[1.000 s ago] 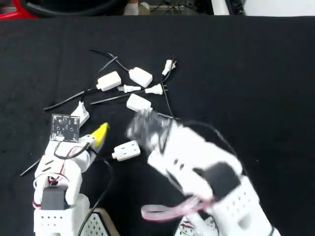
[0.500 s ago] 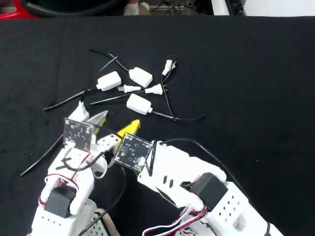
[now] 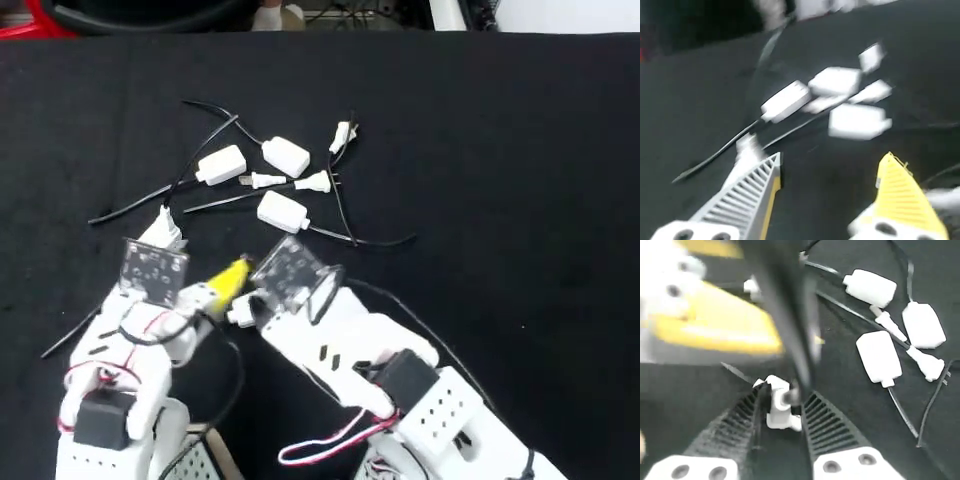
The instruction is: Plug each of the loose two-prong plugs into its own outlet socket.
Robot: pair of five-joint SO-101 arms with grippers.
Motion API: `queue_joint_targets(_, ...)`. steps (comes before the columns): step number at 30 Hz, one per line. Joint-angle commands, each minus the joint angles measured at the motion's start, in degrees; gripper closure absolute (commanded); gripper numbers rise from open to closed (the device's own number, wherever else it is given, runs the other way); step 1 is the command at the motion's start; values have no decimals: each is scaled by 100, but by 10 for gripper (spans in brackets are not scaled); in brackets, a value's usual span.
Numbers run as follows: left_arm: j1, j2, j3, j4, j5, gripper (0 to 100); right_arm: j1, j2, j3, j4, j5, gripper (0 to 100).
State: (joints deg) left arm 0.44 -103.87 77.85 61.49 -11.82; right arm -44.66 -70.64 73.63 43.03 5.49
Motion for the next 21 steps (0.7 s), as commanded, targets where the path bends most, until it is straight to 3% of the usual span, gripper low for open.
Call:
queue_joint_targets(1, -1270, -62, -523, 554, -413, 701, 457, -31, 523, -1248, -1011, 987)
queue_joint_targets(6, -2202, -62, -224, 571, -422, 701, 484, -31, 576, -1152, -1046, 986)
queue_joint_targets(12, -2229, -62, 629, 580, -466, 701, 598, 171, 620, -1169, -1222, 986)
queue_joint_targets(16, -2281, -53, 945, 589, -1020, 701, 633, 1226, 295, -1196, -1222, 986)
queue_joint_targets(21, -2290, -53, 1253, 580, -1081, 701, 607, 2721, -374, -1213, -1231, 986)
